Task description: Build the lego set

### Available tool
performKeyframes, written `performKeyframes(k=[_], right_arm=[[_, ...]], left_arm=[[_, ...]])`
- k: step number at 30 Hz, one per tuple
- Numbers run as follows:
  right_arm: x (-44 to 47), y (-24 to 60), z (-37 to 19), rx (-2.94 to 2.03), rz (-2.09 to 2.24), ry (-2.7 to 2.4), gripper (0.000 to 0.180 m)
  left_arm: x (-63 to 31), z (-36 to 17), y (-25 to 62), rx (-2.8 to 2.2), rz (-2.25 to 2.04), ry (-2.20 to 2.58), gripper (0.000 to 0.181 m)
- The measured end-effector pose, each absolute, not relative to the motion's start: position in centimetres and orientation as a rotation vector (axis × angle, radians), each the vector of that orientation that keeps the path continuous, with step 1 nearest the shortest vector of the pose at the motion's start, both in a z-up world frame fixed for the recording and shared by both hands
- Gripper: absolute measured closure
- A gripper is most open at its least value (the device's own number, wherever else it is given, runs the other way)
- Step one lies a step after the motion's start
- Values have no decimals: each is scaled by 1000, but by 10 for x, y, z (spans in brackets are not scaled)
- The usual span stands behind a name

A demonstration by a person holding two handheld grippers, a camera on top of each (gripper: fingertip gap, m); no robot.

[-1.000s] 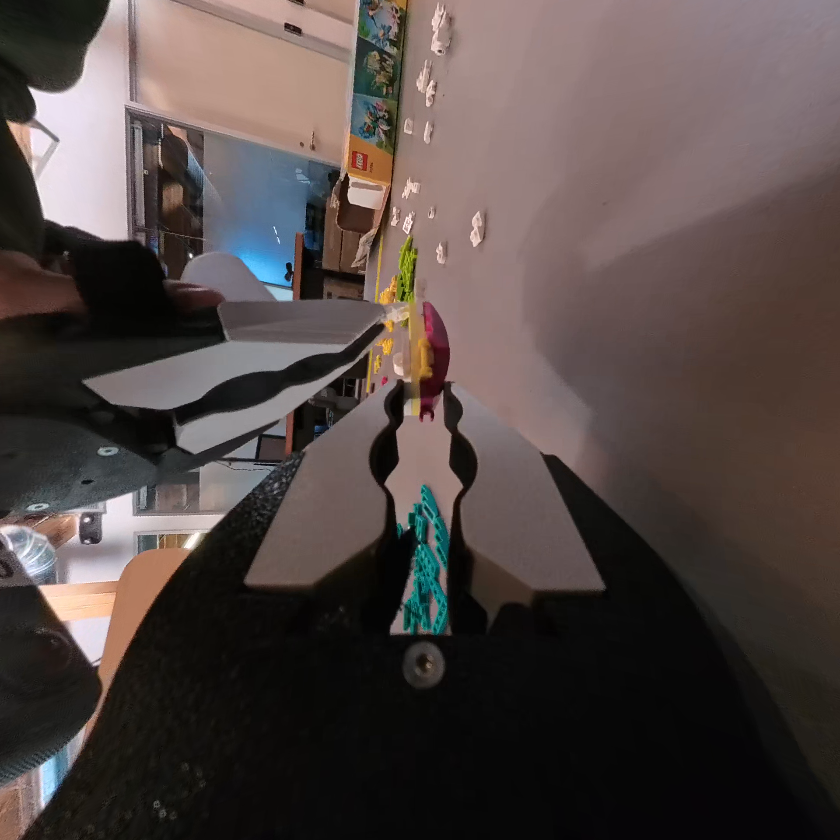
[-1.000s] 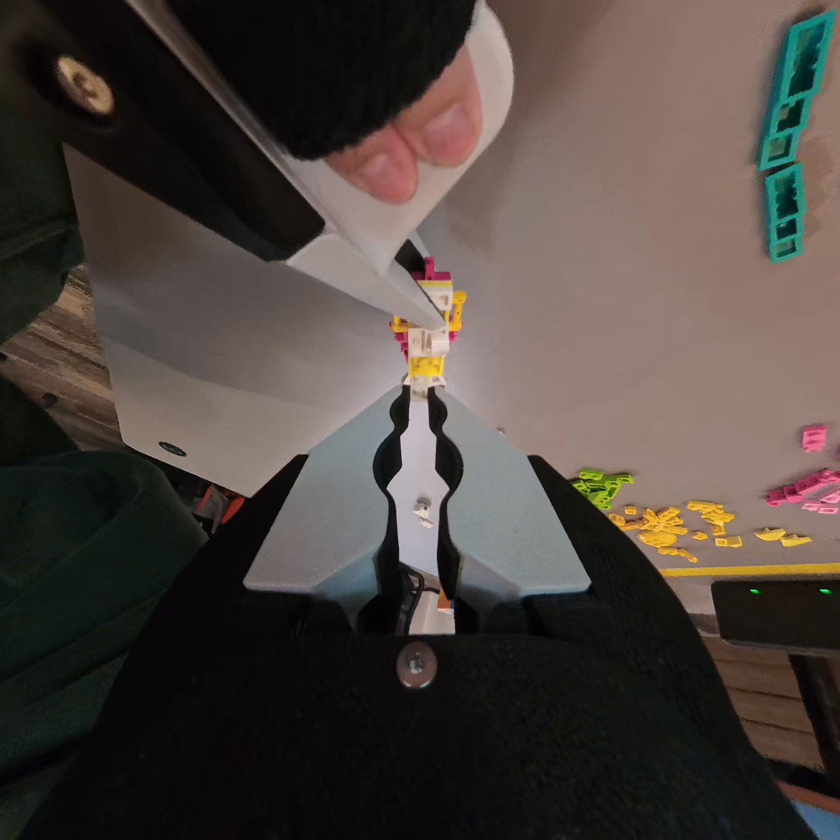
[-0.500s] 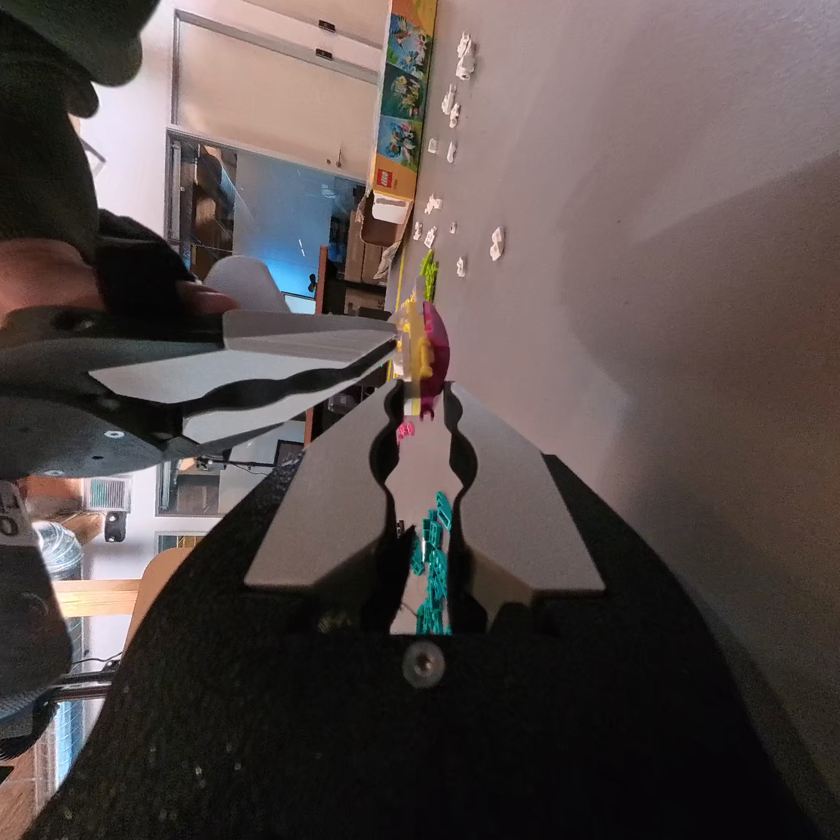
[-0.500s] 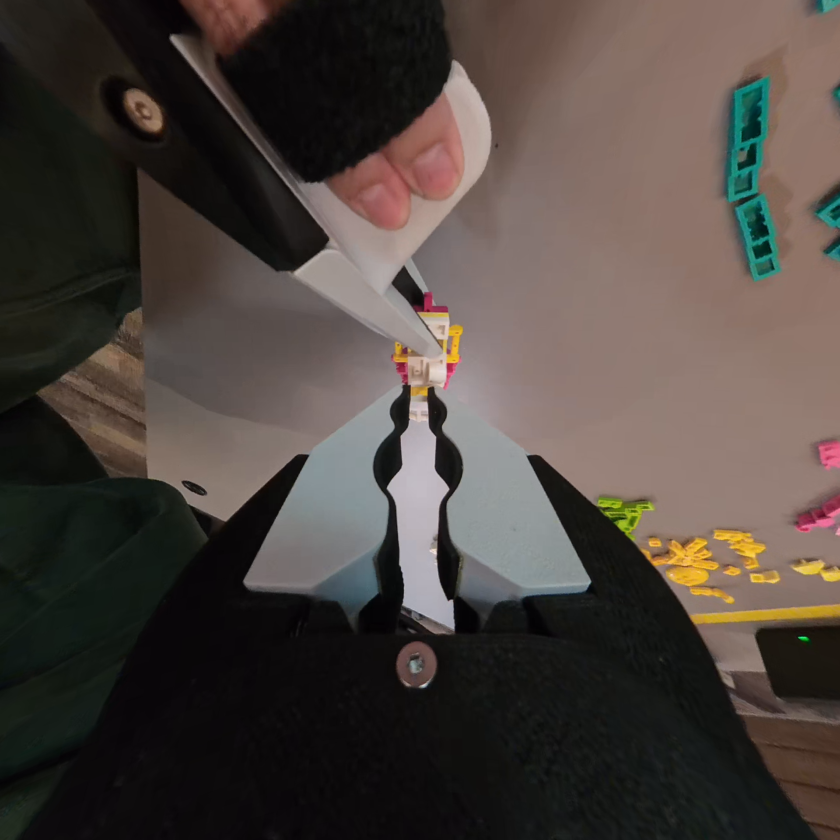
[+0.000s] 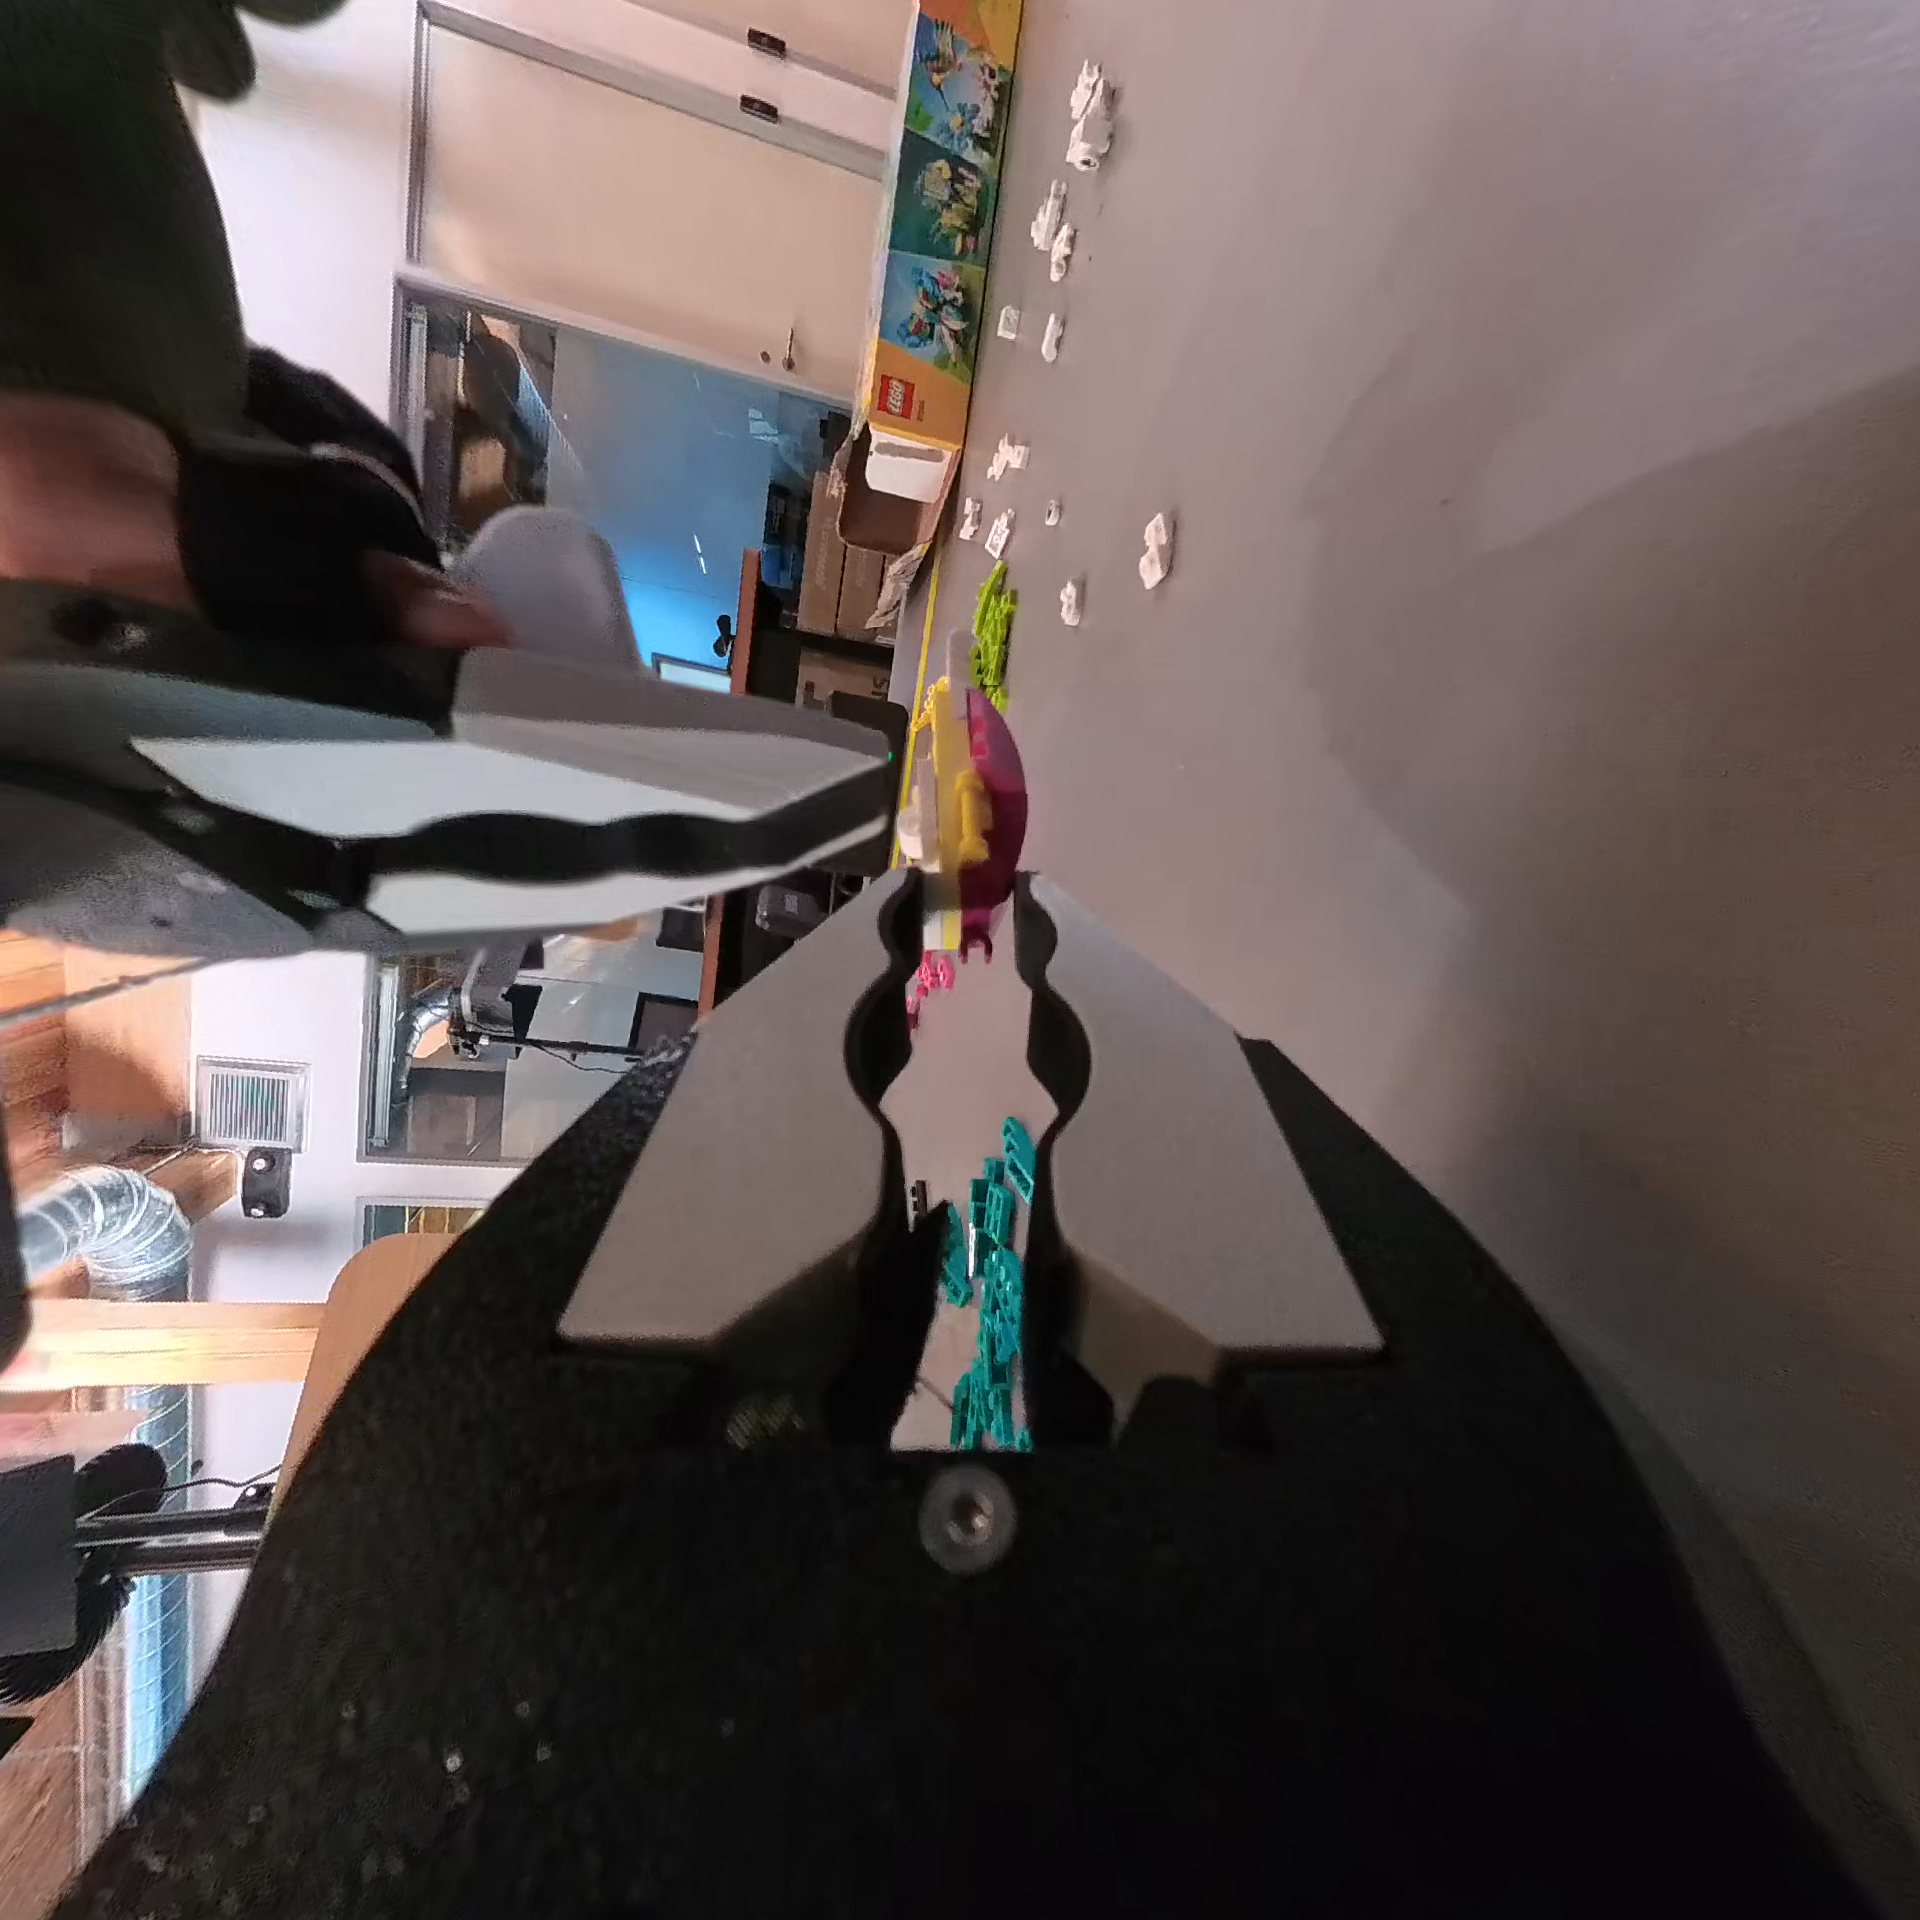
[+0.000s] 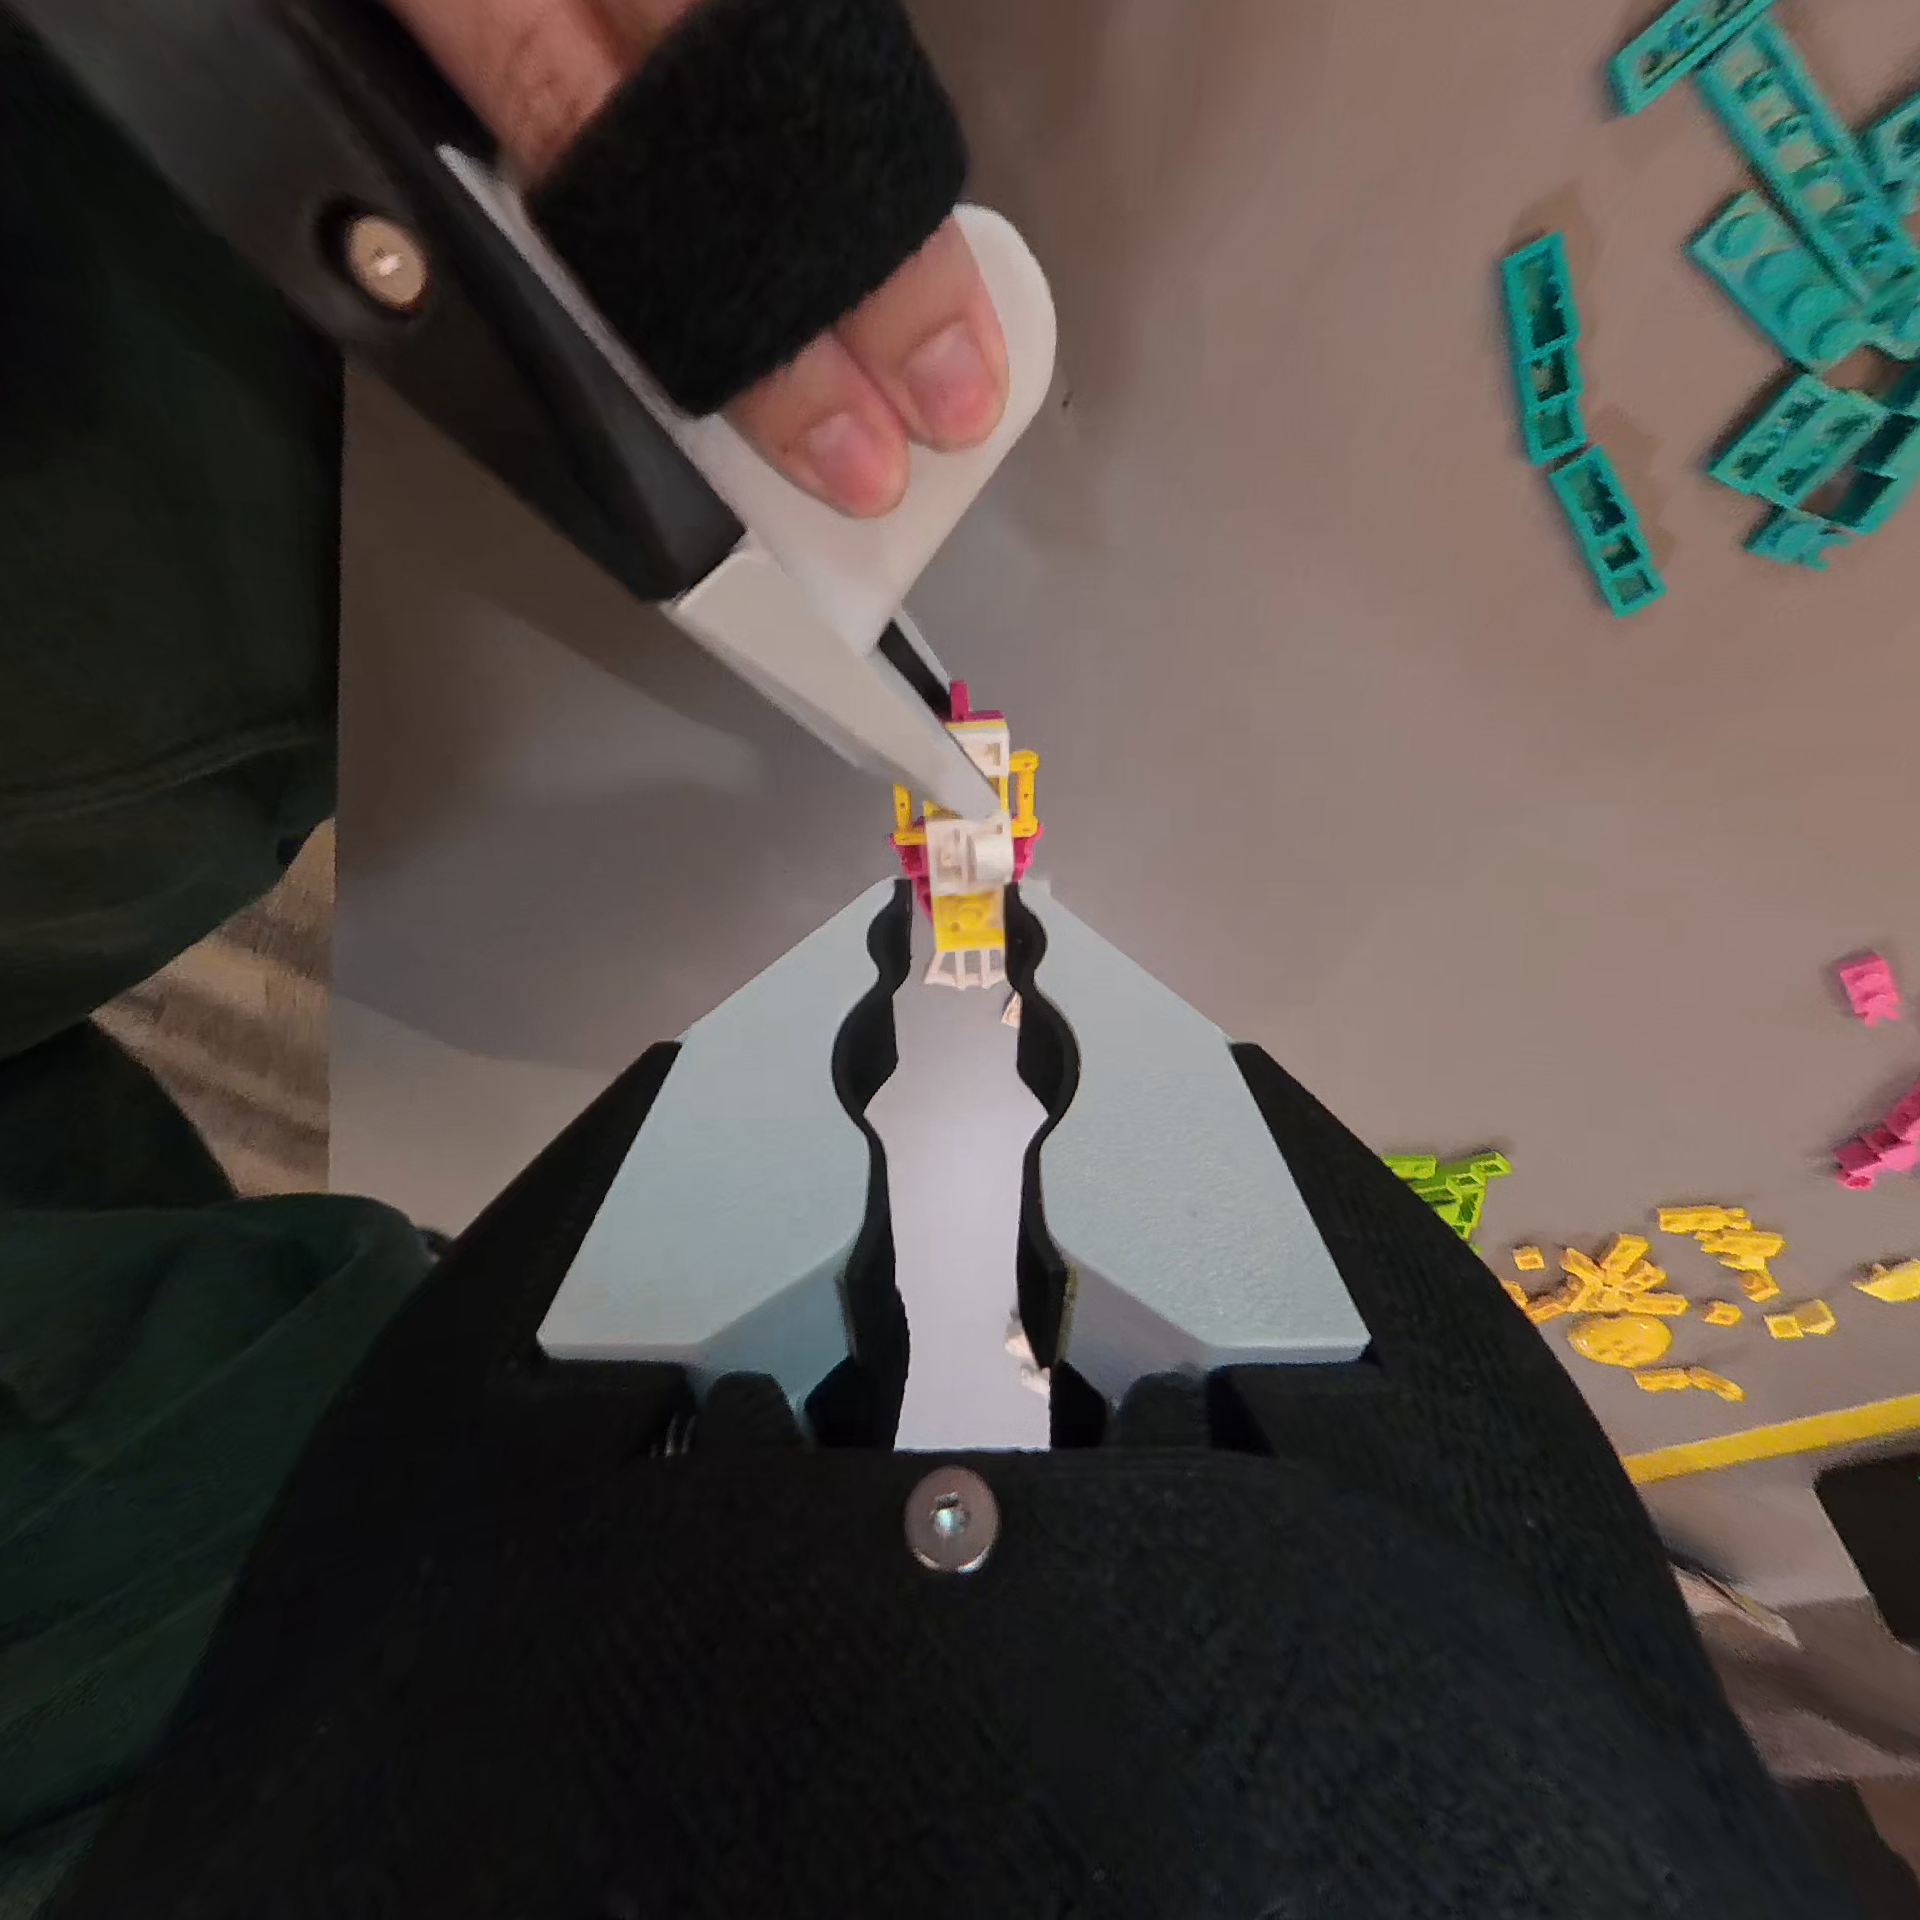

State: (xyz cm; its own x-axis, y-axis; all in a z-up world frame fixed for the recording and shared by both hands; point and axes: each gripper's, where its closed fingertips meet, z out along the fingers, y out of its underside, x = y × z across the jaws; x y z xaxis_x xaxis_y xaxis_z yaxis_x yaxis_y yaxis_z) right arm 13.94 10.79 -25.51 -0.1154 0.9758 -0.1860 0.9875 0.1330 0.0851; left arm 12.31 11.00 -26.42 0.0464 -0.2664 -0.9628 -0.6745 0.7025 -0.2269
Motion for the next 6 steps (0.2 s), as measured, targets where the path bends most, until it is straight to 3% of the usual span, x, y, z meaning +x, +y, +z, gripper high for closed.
performKeyframes(k=[6], right_arm=[[152,117,-238,2163,-249,2301,165]], left_arm=[[117,-267,112,-799,421,1560,166]])
